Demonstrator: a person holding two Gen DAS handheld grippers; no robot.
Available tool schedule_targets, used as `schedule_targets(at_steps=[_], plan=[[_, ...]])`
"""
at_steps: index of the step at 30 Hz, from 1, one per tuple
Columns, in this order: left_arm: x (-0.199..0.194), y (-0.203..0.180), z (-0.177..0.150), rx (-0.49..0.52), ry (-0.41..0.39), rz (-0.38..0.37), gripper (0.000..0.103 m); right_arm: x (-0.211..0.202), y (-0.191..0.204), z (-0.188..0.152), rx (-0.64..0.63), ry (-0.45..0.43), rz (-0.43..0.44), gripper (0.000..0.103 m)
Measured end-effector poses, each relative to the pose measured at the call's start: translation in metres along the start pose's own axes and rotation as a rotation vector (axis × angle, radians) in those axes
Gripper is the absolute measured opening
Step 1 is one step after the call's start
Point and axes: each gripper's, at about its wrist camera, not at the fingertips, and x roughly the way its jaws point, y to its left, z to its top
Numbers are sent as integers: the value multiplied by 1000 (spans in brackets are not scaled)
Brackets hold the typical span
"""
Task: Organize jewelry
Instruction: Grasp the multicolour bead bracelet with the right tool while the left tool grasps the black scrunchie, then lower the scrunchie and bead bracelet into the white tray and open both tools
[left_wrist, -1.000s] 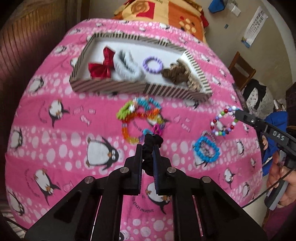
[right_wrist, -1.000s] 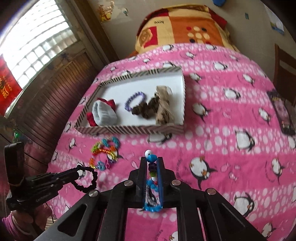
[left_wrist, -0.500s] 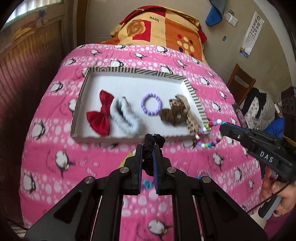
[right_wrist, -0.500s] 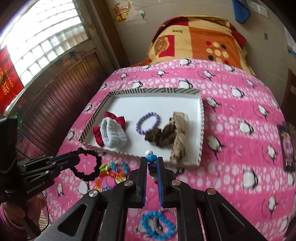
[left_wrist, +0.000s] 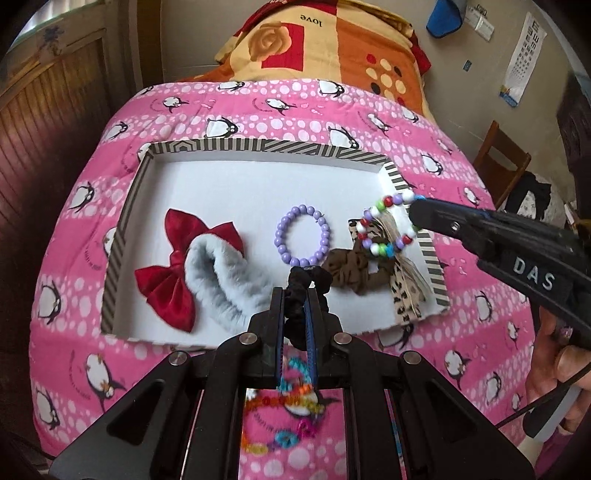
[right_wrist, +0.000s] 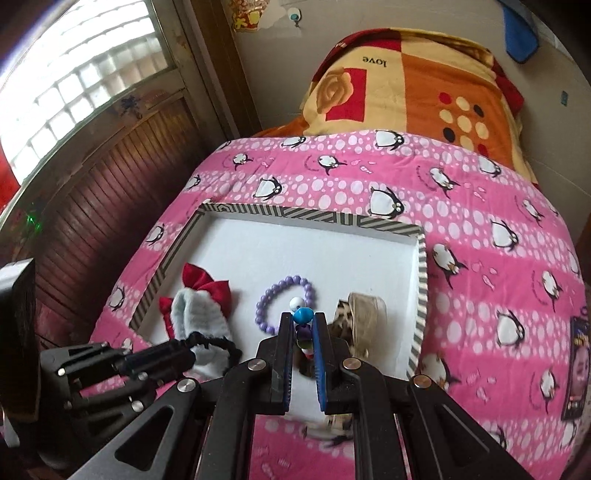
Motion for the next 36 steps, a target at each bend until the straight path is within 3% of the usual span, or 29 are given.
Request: schedule_targets(at_steps=[8, 19, 33, 36], plan=[[30, 2, 13, -19, 44, 17, 9, 42, -7, 25, -8, 54, 33, 9], [62, 16, 19, -49, 96, 49, 9, 96, -46, 51, 25, 105, -22, 9], [76, 22, 23, -75, 113, 68, 9, 123, -79, 46, 112, 123, -88, 9], [76, 20, 23, -72, 111, 75, 10, 118, -78, 43, 117, 115, -86, 21]])
